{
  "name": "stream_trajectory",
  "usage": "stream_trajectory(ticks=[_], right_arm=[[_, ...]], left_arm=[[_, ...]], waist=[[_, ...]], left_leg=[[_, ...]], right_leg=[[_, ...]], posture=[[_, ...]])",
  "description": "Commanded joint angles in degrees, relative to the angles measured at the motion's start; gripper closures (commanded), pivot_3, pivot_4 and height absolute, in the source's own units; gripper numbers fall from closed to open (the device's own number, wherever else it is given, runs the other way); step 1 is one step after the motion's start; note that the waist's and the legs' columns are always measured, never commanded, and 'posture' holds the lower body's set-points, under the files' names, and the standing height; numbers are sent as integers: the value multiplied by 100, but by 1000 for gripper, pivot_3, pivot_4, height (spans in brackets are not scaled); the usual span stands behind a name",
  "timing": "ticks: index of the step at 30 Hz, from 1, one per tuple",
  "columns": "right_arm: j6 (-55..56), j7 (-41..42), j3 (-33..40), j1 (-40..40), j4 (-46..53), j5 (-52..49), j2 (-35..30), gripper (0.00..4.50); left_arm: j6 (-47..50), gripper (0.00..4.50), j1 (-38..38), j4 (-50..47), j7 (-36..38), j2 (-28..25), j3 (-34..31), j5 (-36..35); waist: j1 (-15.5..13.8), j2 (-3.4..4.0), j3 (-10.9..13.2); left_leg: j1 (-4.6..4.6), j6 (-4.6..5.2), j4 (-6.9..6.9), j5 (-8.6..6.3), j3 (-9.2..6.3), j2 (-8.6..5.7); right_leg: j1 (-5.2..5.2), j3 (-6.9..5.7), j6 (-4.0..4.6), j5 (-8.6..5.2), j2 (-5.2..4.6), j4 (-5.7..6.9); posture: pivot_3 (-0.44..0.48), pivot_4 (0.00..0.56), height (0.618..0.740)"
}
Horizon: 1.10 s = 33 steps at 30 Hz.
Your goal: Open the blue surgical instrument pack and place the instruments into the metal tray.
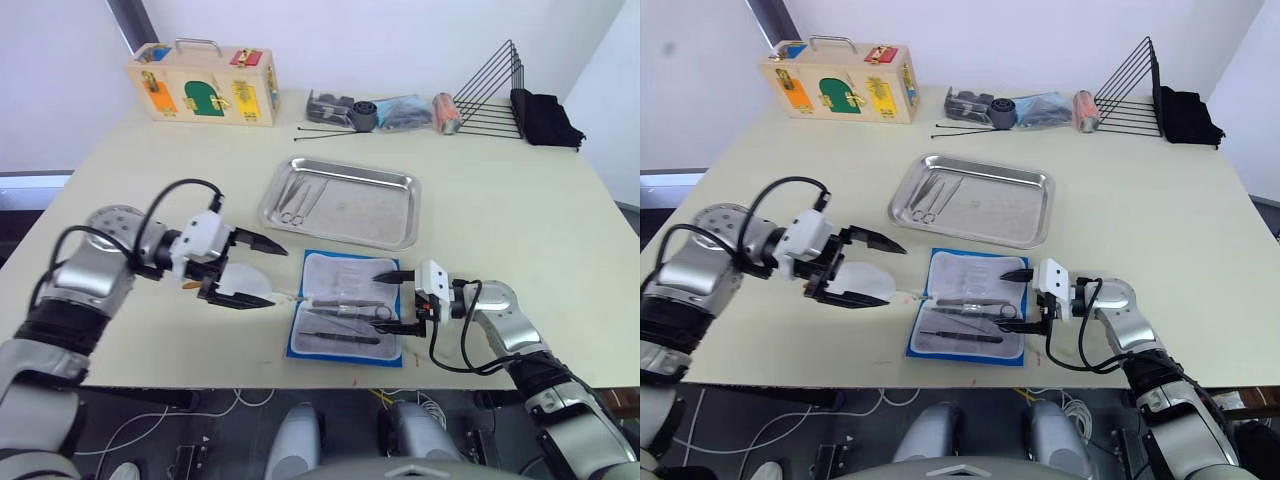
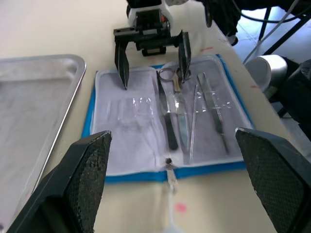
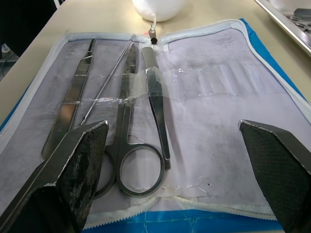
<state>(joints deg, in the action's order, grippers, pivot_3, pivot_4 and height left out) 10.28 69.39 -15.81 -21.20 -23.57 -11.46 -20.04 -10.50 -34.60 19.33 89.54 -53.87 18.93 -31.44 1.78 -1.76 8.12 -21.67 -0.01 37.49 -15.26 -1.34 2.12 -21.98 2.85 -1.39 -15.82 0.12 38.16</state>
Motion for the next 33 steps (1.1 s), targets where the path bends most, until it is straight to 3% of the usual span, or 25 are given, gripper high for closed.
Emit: stream_trajectory(ticks=[1,5,19,33], right_arm=[[-228,-89,-177,278,-553,359,-88,0],[-238,-102,-172,298,-528,352,-96,0],[-249,-160,-163,319,-495,352,-78,0],[-243,-147,-143,321,-484,339,-110,0]], left_arm=[[-82,1092,-128,161,223,289,-144,357],[-336,2819,-228,376,89,795,-75,990],[-221,2819,9,598,-151,1696,-162,1658],[-632,2819,19,1332,-230,1933,-210,2168]], waist=[[6,2,0],[7,1,-3],[12,-10,-12],[17,-7,-22]], left_leg=[[1,0,0,0,0,0],[1,0,0,0,0,-2],[7,0,0,0,-14,-1],[17,0,0,0,-26,0]], right_leg=[[0,2,0,0,0,0],[1,3,0,1,0,2],[11,3,0,1,-3,1],[22,2,0,1,-6,1]], posture=[[0,150,740],[0,150,740],[0,150,740],[0,150,740]])
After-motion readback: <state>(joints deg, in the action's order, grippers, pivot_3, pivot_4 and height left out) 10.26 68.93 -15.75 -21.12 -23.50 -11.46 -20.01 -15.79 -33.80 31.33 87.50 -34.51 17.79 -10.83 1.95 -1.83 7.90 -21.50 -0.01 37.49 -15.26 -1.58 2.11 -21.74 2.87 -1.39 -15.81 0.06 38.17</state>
